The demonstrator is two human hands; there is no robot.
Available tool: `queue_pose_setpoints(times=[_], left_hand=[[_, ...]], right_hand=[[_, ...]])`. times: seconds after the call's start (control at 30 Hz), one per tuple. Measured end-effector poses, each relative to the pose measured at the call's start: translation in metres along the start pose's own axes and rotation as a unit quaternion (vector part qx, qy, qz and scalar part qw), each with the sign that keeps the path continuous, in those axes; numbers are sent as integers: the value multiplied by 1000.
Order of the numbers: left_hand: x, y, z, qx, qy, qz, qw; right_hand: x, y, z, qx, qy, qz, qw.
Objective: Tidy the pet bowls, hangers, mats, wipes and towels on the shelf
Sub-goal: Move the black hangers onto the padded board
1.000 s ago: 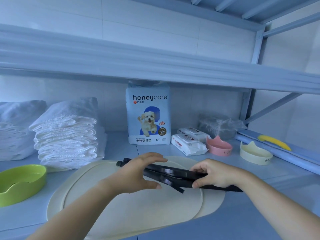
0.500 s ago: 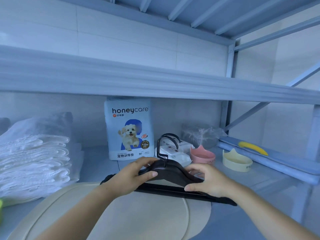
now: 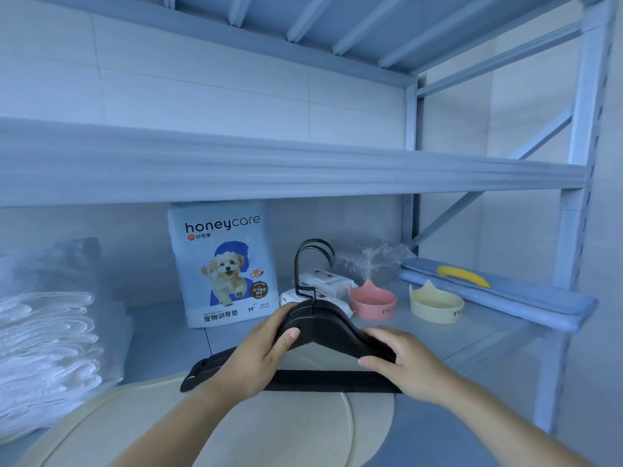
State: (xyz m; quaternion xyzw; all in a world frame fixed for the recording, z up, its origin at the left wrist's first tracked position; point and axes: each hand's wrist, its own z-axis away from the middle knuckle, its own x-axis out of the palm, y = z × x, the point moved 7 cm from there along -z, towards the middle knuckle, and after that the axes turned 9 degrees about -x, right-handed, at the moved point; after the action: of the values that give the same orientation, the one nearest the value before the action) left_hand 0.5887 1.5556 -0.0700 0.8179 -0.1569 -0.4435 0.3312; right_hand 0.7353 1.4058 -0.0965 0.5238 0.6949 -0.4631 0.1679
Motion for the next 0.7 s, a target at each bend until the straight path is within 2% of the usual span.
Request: queue_pose_setpoints(times=[0.27,0.5,0.7], left_hand=[[43,48,-22,63,-2,-27,998],[126,99,-63,129,-34,-91,987],[208,151,-117,112,-60,-61,990]], right_hand=[[-46,23,42,50,25,-20,998],[-98,73,106,92,74,-53,992],[-173,137,145,124,91,-43,987]])
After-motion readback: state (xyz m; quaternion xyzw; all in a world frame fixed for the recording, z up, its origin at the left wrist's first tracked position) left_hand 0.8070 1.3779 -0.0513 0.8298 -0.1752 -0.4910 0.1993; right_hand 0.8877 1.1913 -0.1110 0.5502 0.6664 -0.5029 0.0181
